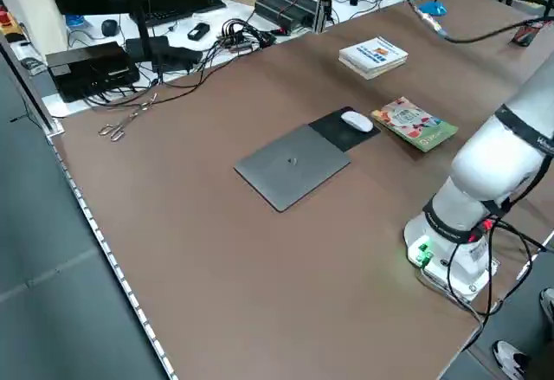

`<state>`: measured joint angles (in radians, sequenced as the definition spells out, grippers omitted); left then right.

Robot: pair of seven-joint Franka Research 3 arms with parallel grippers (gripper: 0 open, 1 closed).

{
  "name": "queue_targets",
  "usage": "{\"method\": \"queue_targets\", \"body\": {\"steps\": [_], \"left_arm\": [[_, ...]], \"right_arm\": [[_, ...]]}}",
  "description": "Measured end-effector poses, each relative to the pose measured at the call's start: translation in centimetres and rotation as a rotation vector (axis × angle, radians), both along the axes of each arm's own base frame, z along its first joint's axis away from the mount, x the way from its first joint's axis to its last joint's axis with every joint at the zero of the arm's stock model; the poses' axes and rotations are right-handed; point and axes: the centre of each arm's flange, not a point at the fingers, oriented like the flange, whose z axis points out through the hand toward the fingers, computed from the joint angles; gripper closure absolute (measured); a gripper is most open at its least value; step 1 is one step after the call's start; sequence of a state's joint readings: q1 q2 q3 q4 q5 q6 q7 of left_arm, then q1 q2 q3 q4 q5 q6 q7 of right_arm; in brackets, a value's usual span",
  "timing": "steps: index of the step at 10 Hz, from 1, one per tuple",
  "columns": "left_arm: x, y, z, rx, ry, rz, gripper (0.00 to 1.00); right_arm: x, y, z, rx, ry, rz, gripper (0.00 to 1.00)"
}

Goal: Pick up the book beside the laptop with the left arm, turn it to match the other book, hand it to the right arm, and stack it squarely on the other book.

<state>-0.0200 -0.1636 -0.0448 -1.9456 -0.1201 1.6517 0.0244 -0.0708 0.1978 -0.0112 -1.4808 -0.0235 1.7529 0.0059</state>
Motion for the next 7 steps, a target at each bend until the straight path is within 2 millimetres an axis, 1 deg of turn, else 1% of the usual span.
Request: {"method": "queue_targets", "body": {"steps": [1,2,3,4,5,6,7], "left_arm": [[-2.5,-0.4,-2.6,-0.052,0.007,-0.019,0.06],[-5.2,-0.3,-5.8,-0.134,0.030,-0.031,0.05],[-7.8,0.4,-9.4,-0.223,0.064,-0.033,0.05],[-10.0,1.5,-12.7,-0.300,0.096,-0.045,0.05],[-11.7,2.2,-15.8,-0.366,0.120,-0.053,0.05],[-12.9,2.5,-18.2,-0.425,0.120,-0.040,0.06],[-13.8,2.3,-19.9,-0.470,0.106,-0.019,0.07]], "right_arm": [[-0.1,0.0,-1.4,0.002,0.023,0.000,0.00],[-0.2,0.0,-3.1,0.004,0.045,0.000,0.01],[-0.4,0.0,-4.5,0.005,0.055,0.000,0.01],[-0.6,0.0,-5.7,0.006,0.054,0.001,0.01],[-0.9,0.1,-7.1,0.005,0.045,0.002,0.01],[-1.0,0.1,-8.5,0.005,0.031,0.004,0.01],[-1.1,0.3,-9.8,0.005,0.025,0.006,0.01]]}}
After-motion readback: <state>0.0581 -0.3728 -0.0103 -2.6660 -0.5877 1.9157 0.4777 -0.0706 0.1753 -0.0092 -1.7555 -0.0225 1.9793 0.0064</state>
